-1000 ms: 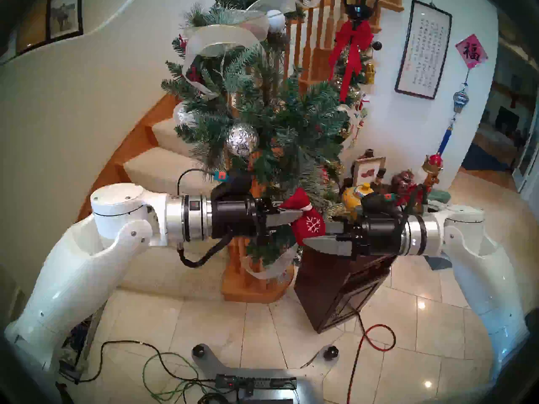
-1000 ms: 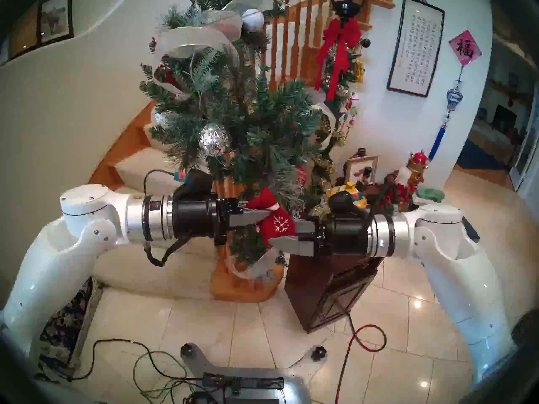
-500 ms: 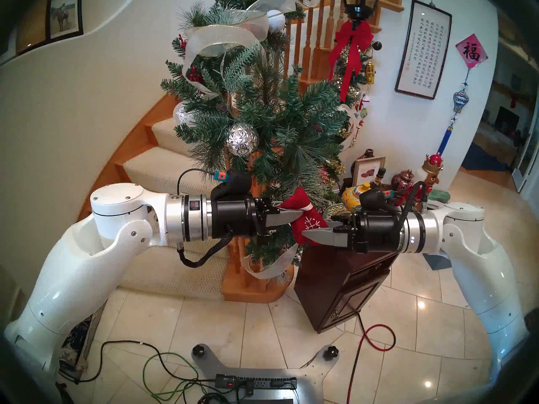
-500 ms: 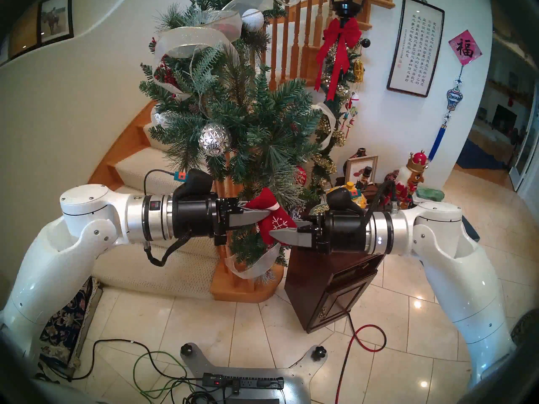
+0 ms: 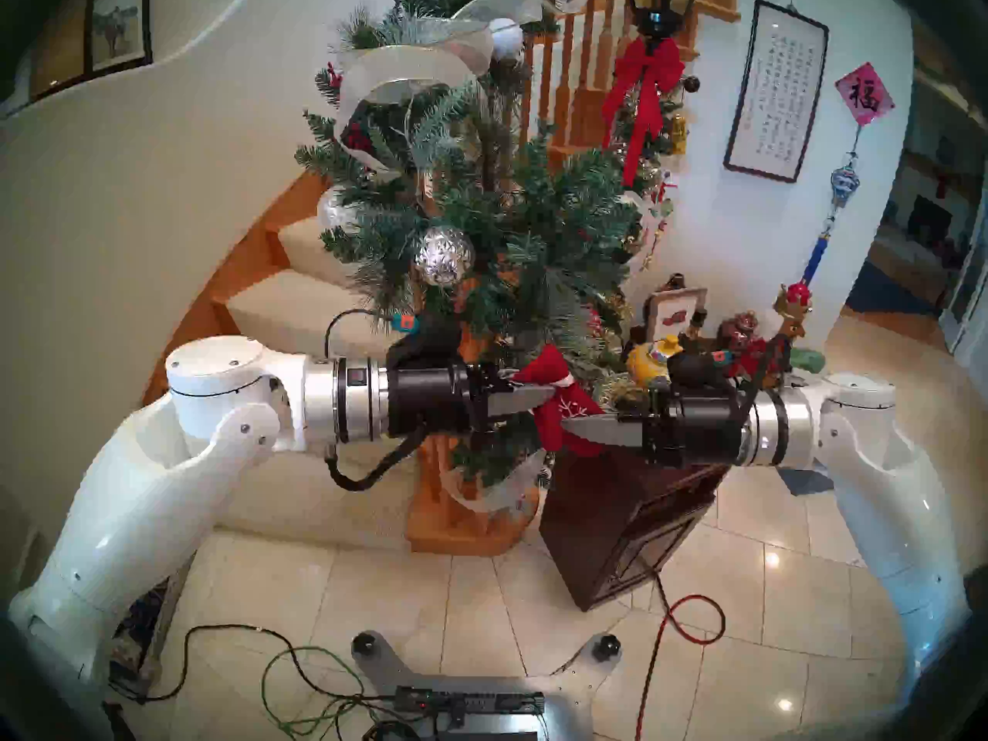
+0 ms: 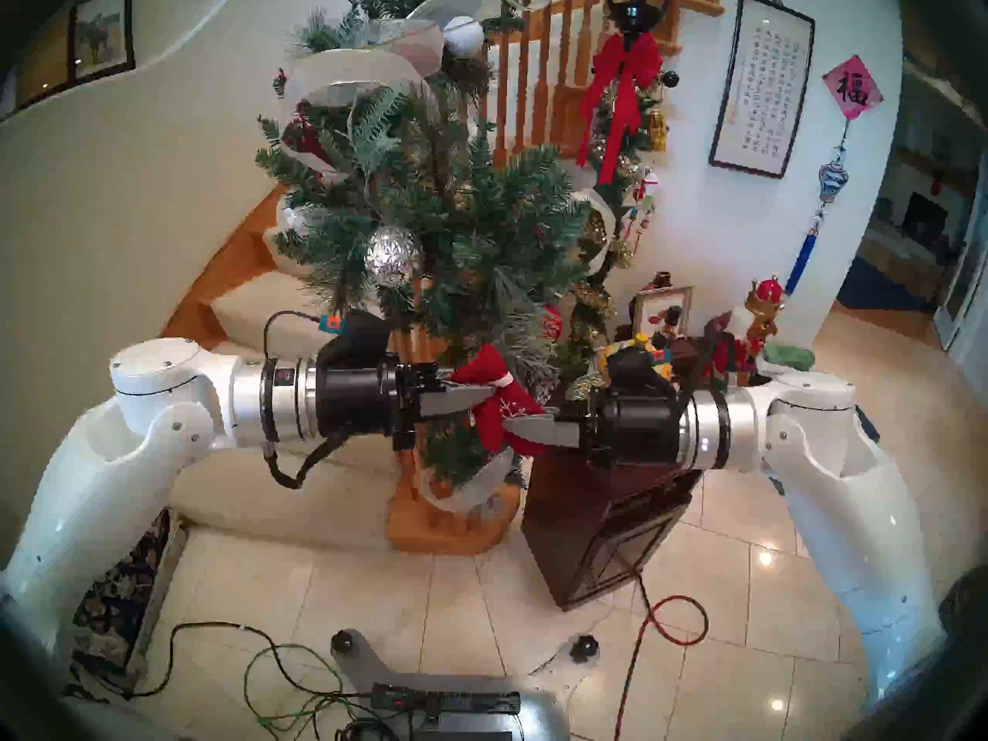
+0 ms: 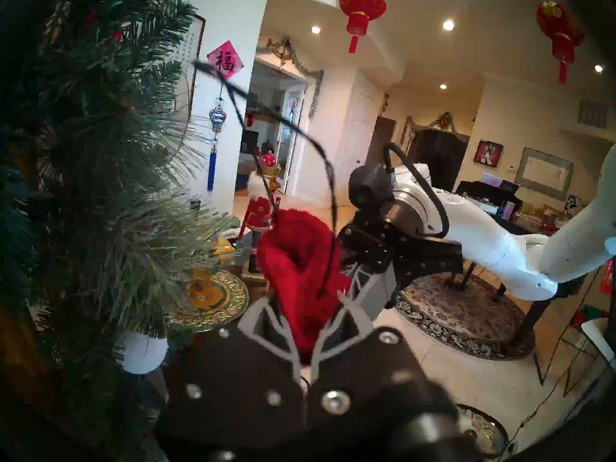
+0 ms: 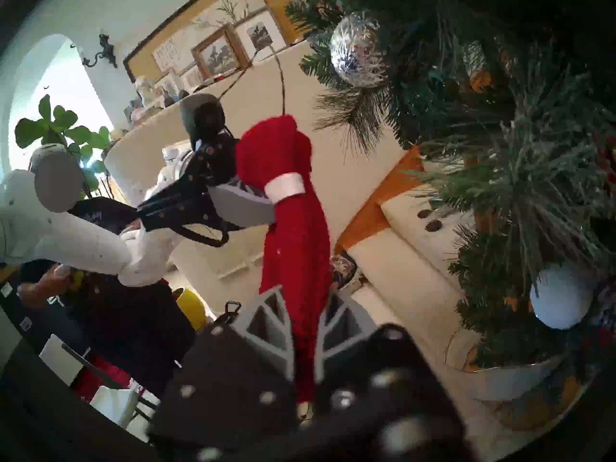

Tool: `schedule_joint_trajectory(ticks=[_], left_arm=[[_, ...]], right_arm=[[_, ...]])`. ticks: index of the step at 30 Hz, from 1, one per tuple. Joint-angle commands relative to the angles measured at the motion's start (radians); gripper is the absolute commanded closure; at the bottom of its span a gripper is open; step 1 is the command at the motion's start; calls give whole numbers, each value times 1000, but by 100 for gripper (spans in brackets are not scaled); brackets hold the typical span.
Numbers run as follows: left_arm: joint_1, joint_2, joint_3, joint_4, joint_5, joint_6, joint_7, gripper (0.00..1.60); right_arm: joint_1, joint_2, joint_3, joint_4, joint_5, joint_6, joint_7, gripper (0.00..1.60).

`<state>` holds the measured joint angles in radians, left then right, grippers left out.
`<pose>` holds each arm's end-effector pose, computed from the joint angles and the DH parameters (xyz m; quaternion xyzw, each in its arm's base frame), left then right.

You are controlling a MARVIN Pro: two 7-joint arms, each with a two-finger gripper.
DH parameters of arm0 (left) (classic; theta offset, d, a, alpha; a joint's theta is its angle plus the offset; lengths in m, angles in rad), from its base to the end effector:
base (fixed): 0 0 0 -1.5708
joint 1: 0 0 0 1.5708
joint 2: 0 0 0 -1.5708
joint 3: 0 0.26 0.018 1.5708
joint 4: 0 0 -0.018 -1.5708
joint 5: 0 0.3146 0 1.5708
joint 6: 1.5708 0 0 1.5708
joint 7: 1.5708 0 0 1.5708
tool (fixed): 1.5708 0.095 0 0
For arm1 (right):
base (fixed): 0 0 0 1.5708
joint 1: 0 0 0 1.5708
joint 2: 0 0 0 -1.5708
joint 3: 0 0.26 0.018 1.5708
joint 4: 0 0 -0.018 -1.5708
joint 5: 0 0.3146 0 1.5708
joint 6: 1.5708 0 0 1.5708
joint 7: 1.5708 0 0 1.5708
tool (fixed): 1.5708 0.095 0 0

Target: Hang the ornament onto the Christmas-tree-style decoration

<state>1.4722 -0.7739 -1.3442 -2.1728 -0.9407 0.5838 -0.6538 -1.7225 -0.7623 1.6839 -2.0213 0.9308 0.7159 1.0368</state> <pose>0.3145 -0.0668 -0.0990 0.6427 -0.3968 0.4778 0.4485 0.3116 -0.0329 -0.1319 -0.6845 -0.3354 -0.3951 0.5126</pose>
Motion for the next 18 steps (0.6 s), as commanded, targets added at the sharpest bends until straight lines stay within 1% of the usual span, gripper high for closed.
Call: schedule_joint_trajectory(ticks=[1,3,4,5,9,16,18], left_arm=[[-6,-3,-5,-2,-8,-1,-6,127],[-6,-5,-4,-4,-9,-1,-8,98],[-5,-6,-2,-6,-8,-1,-7,61],[-6,-8,-1,-6,-7,-1,-5,0],[-6,-15,12,-10,5,-9,-3,0],[-3,-21,23,-18,13,-14,2,0],[4,-23,21,-28,19,-14,17,0]], right_arm=[[-21,4,28,-4,3,-13,13,160],[-32,5,38,-8,5,-16,15,160],[-39,5,43,-10,5,-17,16,160],[-44,4,48,-11,6,-18,17,160],[-70,-2,76,-18,9,-27,20,160],[-94,-7,104,-21,12,-37,25,160],[-102,-10,117,-22,12,-41,22,160]])
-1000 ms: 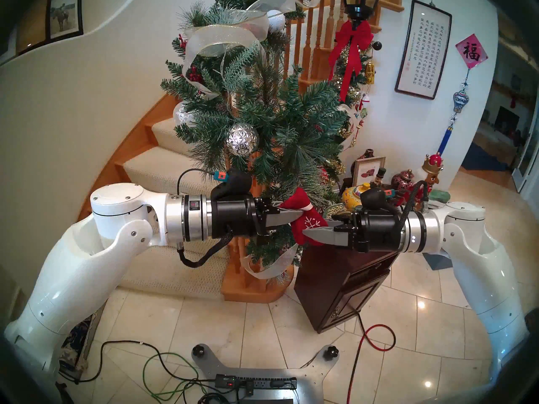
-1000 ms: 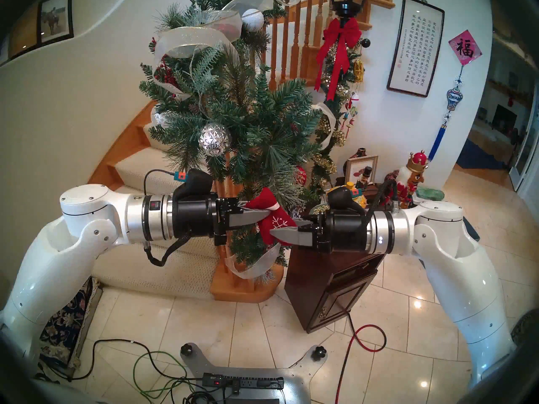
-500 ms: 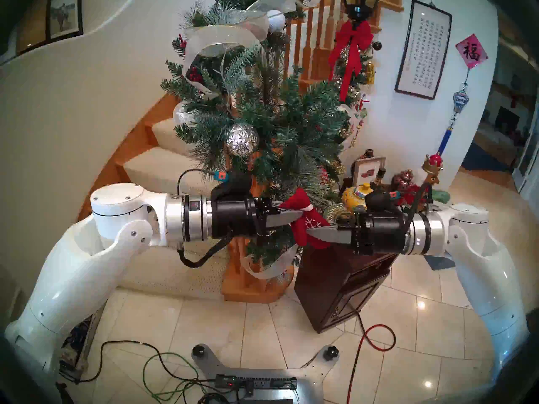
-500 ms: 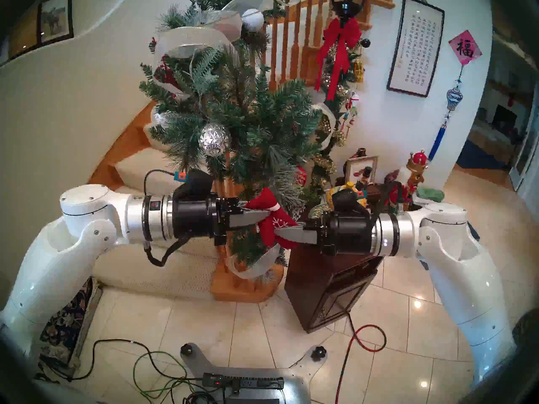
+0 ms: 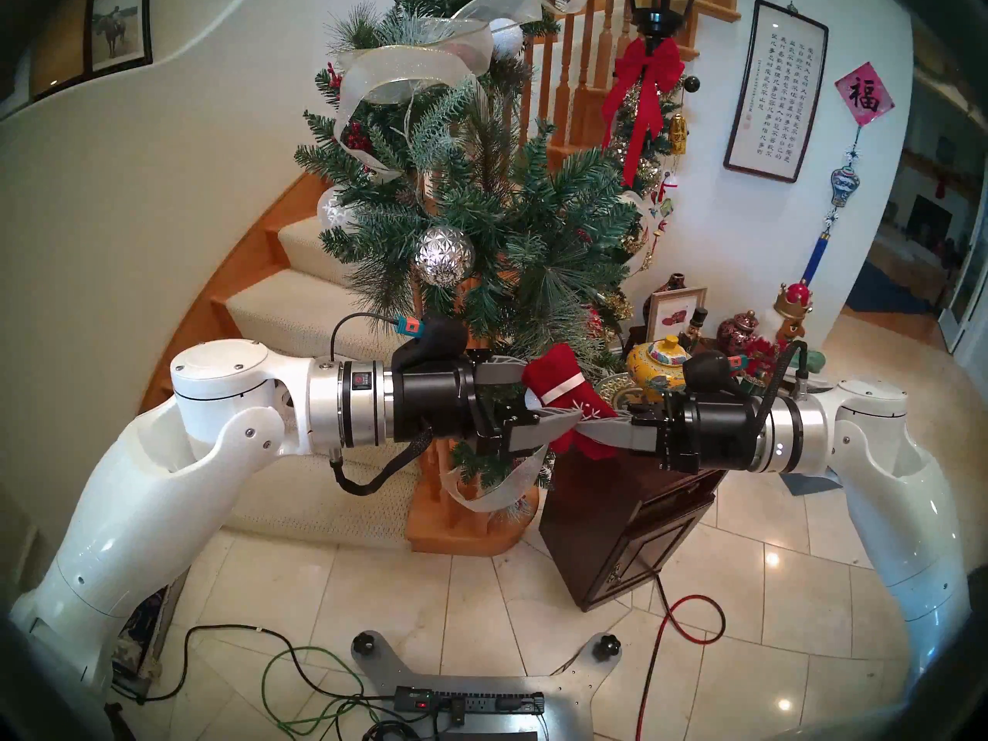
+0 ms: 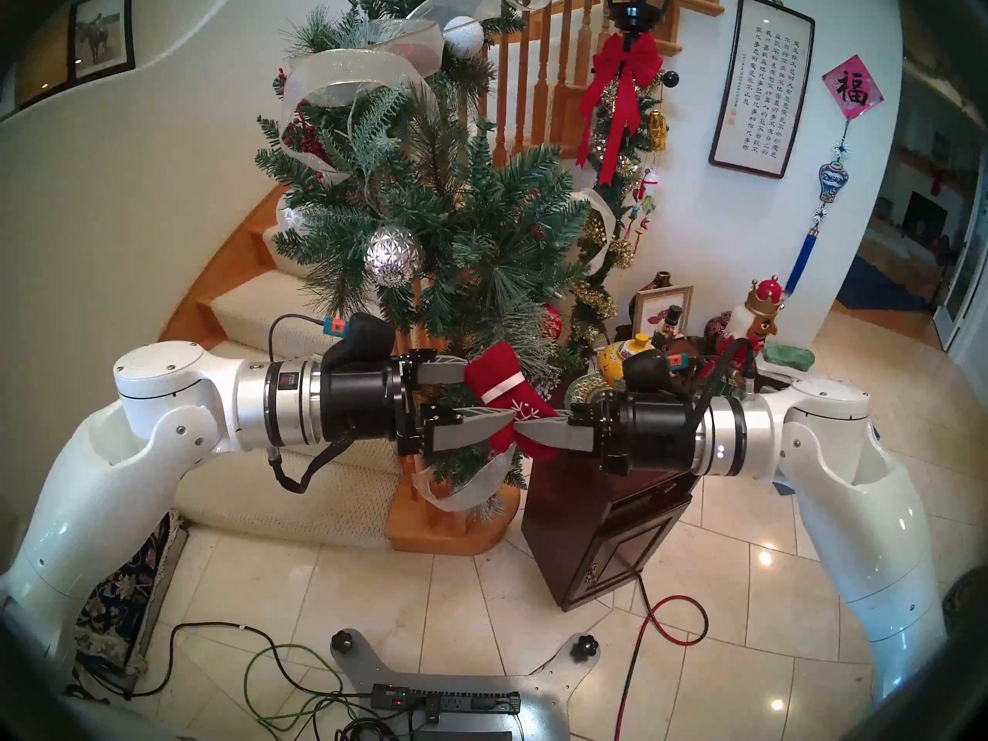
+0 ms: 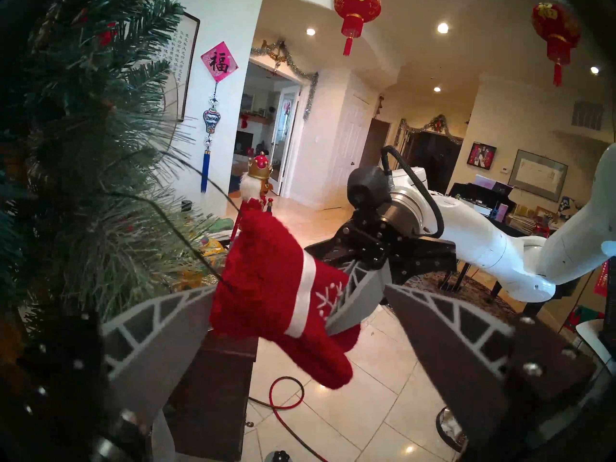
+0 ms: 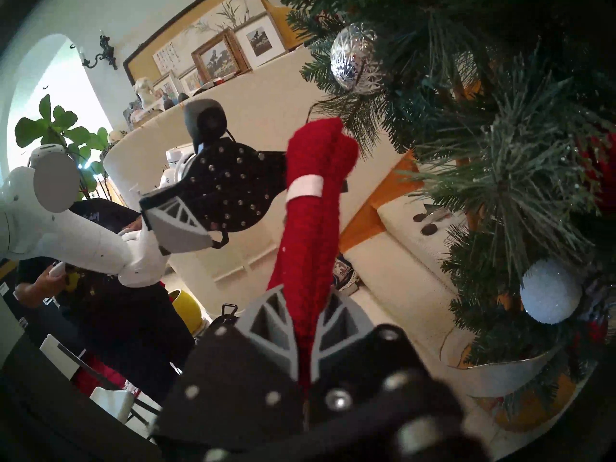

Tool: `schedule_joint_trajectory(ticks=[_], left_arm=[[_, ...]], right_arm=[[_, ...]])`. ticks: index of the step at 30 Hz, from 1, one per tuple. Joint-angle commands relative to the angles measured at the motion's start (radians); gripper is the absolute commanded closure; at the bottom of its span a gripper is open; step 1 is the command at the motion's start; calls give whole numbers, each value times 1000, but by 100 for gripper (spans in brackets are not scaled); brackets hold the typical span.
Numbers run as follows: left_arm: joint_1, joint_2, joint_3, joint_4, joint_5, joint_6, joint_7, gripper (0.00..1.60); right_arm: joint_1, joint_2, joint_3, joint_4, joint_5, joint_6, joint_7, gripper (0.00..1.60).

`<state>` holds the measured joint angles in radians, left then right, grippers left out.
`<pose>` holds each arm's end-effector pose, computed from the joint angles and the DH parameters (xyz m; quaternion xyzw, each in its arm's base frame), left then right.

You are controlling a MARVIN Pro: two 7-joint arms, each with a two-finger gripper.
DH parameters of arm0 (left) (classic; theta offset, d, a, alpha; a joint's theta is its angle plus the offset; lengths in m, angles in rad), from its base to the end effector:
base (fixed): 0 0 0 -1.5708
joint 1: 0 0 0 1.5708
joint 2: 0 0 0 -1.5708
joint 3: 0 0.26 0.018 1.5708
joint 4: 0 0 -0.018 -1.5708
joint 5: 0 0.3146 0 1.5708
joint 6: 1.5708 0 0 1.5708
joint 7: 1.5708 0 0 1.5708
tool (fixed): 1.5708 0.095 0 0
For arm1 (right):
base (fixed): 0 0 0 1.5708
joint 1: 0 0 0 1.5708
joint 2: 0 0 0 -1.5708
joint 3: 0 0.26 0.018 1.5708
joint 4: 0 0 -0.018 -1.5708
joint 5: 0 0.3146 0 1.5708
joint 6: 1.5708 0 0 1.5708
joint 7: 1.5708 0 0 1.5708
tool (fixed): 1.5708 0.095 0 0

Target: Hang the ornament onto the Christmas-tree-style decoration

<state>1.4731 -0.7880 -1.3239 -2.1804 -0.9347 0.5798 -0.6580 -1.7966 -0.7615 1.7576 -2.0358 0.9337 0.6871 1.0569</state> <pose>0.3100 -0.0743 -0.1012 0.6363 -0.4002 0.4739 0.4587 0.3037 -0.0456 -0.1324 -0.6831 -0.3297 -0.4077 0.5084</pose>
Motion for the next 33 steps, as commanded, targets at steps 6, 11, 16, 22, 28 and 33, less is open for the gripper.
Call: schedule_joint_trajectory(ticks=[6,11,16,22,28,33], left_arm=[[57,-20,-29,-67,17,-4,102,0],[154,-28,-98,-125,-1,-32,169,0],[218,-19,-164,-170,-23,-47,188,0],[268,-10,-225,-208,-52,-50,209,0],[367,-27,-298,-260,-29,-61,268,0],[431,-49,-339,-263,-6,-68,328,0]], right_arm=[[-48,-18,87,-5,14,-24,12,160],[-67,-22,119,-7,15,-29,22,160],[-83,-24,143,-5,13,-34,31,160],[-91,-27,165,-1,9,-44,43,160],[-101,-29,187,5,9,-58,60,160],[-106,-31,201,7,9,-74,77,160]])
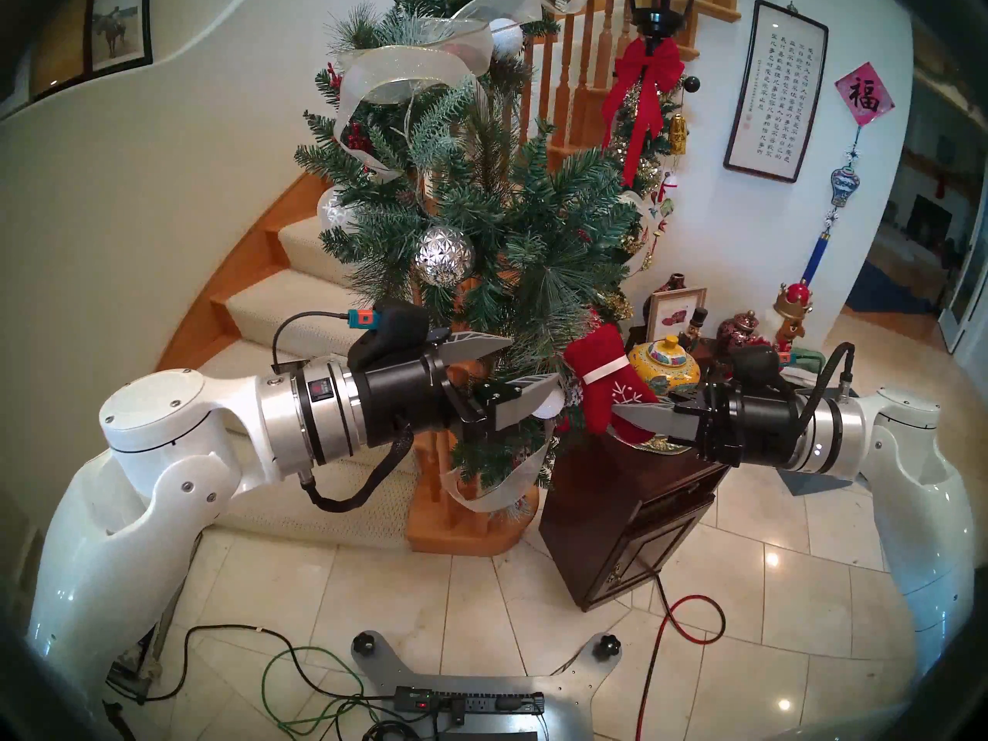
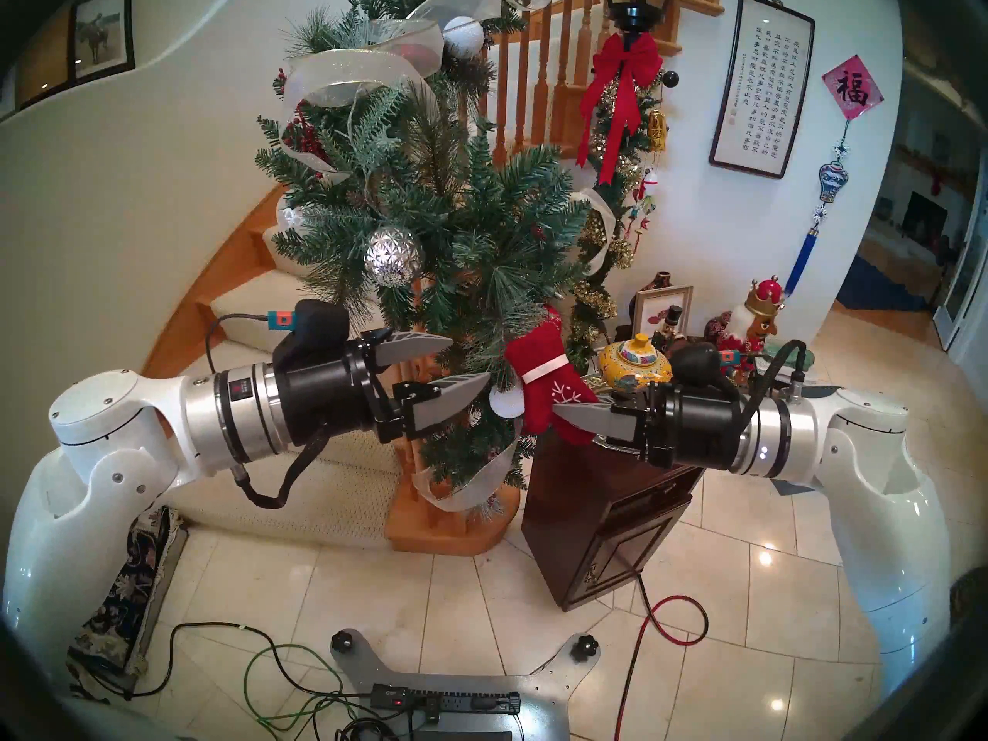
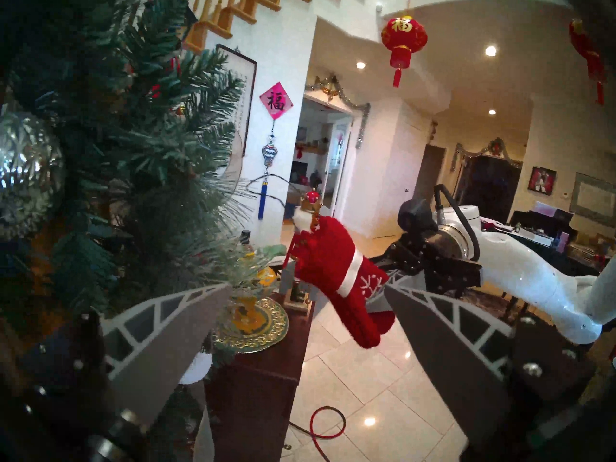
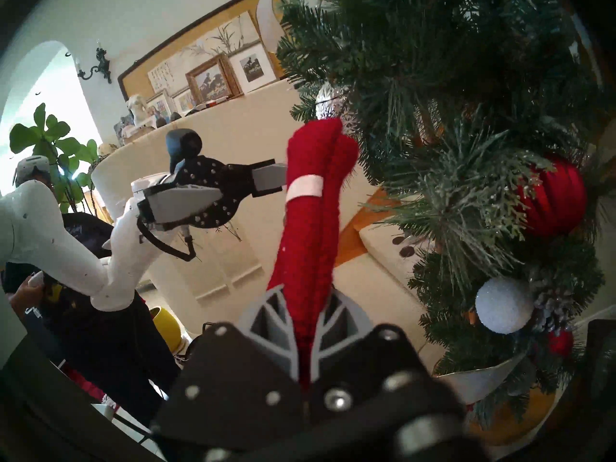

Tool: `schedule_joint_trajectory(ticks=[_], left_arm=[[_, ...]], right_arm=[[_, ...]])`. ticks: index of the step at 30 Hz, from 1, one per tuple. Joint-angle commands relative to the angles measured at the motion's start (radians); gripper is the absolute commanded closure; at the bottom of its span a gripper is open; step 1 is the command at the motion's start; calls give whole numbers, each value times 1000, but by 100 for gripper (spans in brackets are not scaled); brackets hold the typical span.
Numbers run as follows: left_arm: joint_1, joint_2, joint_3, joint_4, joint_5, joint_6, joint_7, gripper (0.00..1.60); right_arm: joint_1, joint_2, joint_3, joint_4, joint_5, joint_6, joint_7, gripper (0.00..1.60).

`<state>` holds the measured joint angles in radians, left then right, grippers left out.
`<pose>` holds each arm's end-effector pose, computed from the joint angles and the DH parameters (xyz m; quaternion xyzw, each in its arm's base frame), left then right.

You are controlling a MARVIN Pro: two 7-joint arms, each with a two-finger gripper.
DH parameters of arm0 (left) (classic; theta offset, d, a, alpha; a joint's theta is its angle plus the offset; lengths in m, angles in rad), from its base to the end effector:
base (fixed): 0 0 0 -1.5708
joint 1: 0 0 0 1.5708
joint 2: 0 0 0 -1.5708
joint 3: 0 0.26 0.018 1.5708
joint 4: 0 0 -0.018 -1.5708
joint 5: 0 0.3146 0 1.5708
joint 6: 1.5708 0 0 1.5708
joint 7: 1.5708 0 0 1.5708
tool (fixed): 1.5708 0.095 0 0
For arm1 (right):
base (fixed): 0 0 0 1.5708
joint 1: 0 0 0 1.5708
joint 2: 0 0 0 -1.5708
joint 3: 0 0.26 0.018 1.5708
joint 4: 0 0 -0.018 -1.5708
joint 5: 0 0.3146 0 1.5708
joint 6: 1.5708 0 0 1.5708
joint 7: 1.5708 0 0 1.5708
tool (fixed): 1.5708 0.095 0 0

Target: Hang the ornament onto the Christmas-tree-style decoration

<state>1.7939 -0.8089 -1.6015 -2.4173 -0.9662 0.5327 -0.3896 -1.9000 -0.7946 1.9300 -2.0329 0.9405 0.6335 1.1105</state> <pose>0.2777 -0.0511 -0.0800 0.6615 -0.3090 0.5652 0.3841 0.2950 -0.0824 -0.1223 -0.6719 -0.3114 -0.4575 0.4923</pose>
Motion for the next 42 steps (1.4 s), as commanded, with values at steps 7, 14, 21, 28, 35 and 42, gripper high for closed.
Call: schedule_joint_trajectory(ticks=[7,14,21,28,35,42], left_arm=[[187,-41,-90,-26,65,-66,62,0],[223,-53,-77,-26,95,-102,60,0],[231,-61,-62,-26,137,-151,51,0],[254,-66,-47,-26,181,-199,36,0],[271,-70,-43,-26,210,-237,20,0],[283,-78,-44,-26,227,-256,12,0]], right_arm=[[-17,-1,74,-1,12,-33,53,160],[-24,-7,98,-6,17,-43,77,160],[-22,-8,114,-20,44,-24,97,160],[-1,6,110,-37,58,0,100,160],[26,16,94,-48,68,20,85,160],[42,24,80,-50,77,30,72,160]])
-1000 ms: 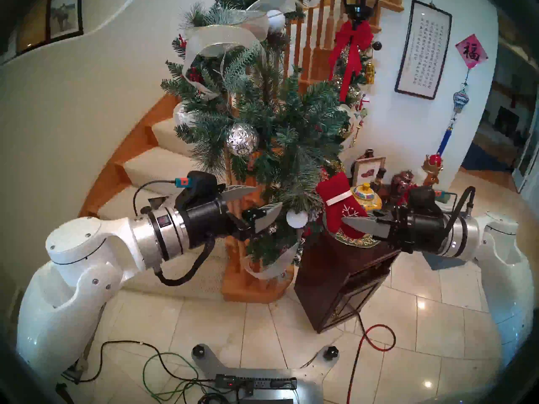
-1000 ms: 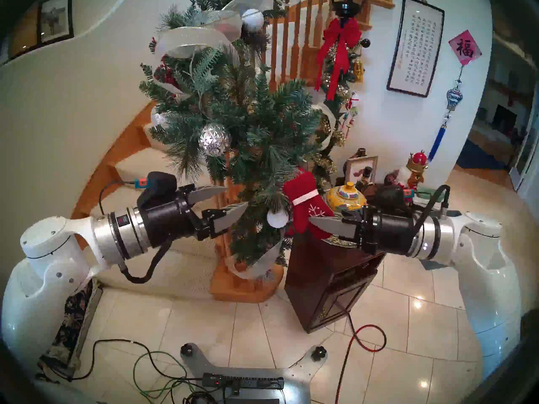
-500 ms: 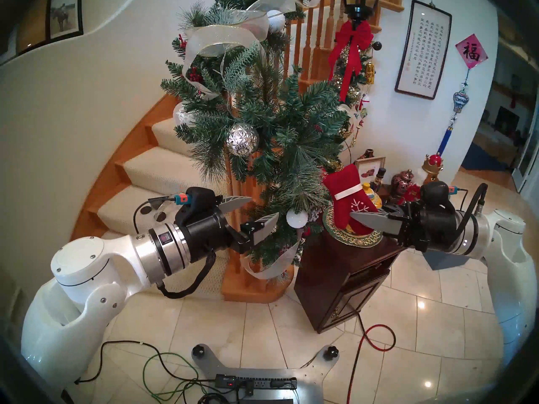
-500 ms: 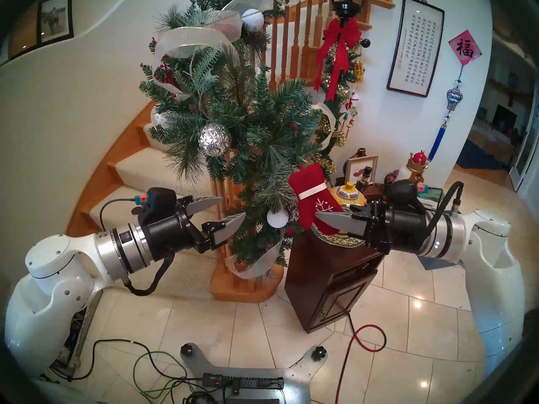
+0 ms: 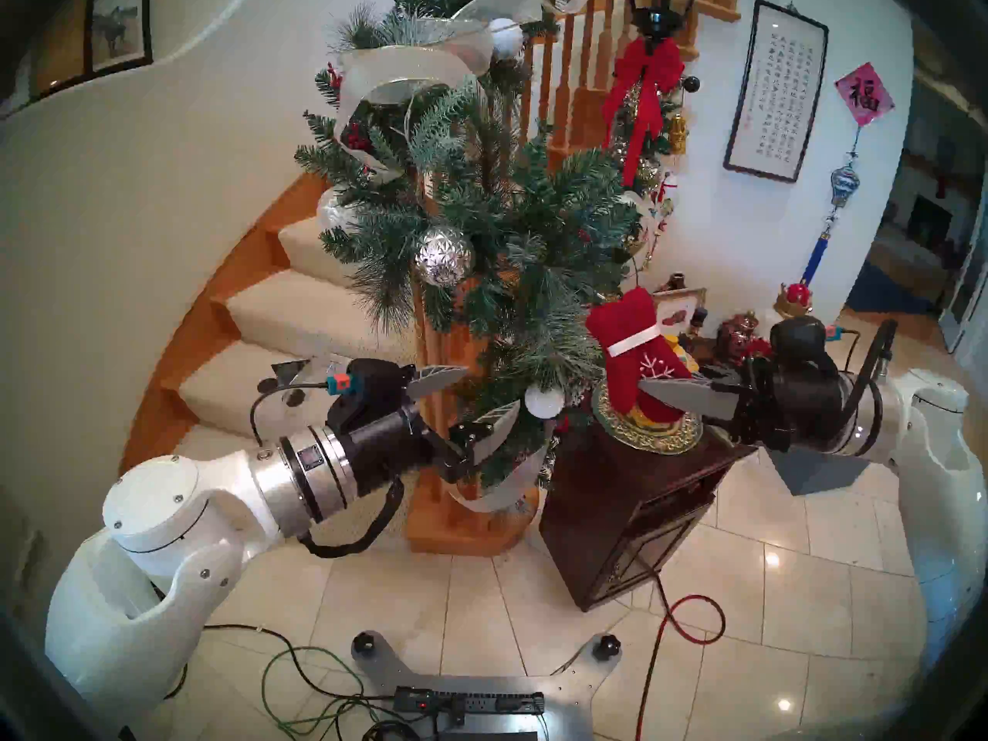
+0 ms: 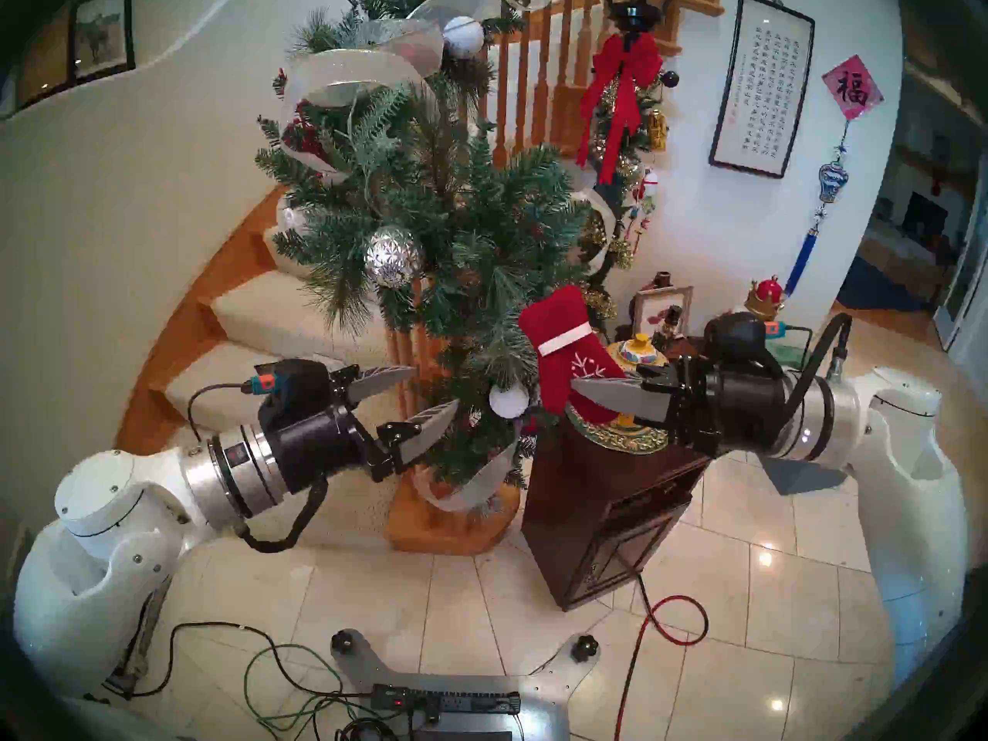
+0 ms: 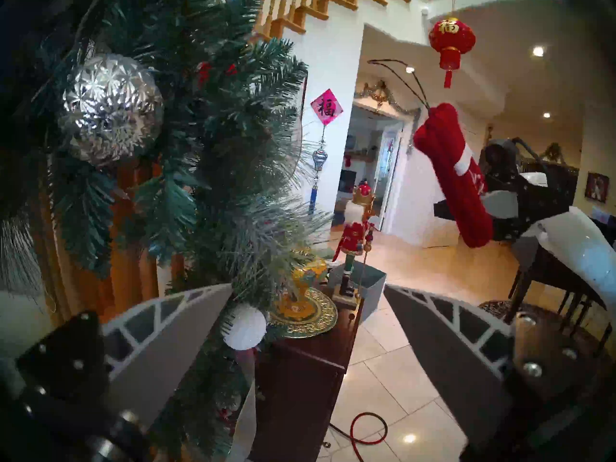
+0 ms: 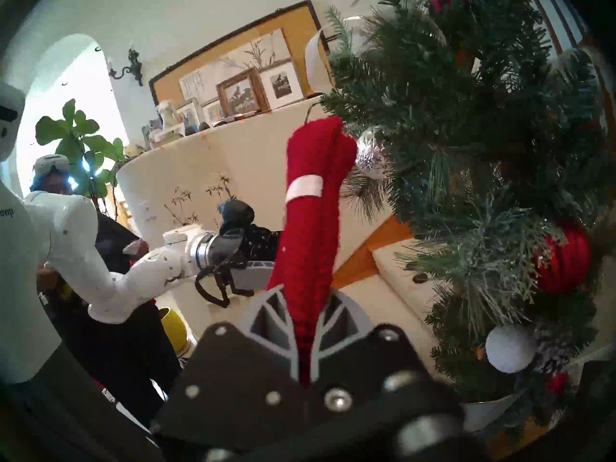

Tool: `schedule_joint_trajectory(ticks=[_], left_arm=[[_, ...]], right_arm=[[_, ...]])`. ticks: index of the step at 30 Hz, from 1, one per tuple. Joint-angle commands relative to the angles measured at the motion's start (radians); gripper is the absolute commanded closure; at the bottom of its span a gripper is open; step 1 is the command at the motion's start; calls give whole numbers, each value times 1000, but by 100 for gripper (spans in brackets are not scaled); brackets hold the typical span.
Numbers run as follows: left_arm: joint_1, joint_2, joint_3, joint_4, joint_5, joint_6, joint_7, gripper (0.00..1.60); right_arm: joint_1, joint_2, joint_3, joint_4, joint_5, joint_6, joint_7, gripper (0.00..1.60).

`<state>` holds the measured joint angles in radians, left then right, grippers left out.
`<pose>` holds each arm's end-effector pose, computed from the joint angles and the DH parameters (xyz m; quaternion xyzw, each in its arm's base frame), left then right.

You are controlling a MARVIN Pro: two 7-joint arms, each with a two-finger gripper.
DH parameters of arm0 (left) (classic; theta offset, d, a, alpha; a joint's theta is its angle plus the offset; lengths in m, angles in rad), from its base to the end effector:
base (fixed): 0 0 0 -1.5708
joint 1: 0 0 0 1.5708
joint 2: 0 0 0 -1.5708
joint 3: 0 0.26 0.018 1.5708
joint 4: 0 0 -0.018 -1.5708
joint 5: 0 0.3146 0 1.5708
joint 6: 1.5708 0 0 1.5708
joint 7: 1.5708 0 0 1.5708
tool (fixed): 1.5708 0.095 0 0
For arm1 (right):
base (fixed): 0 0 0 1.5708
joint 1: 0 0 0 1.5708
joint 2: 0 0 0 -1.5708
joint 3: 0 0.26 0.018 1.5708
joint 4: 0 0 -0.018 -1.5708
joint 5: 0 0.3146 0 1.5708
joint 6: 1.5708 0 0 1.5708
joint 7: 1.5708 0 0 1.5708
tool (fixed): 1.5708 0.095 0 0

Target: Hang the ornament onto the Christmas-tree-style decoration

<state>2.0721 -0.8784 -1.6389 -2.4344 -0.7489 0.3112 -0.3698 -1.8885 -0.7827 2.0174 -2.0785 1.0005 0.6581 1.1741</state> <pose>0.2599 -0.0400 -0.1301 0.6700 -0.2685 0.6079 0.3310 0.2848 -0.0872 -0.0831 -0.6352 -0.3402 -0.4742 0.5059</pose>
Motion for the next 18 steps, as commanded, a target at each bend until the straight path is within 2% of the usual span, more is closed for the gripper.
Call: schedule_joint_trajectory(ticks=[1,18], left_arm=[[6,-9,-7,-9,12,-36,-9,0],[17,-23,-11,-9,30,-49,-22,0]], right_arm=[[35,13,-10,-4,18,7,5,160],[164,53,-51,27,56,71,-81,160]])
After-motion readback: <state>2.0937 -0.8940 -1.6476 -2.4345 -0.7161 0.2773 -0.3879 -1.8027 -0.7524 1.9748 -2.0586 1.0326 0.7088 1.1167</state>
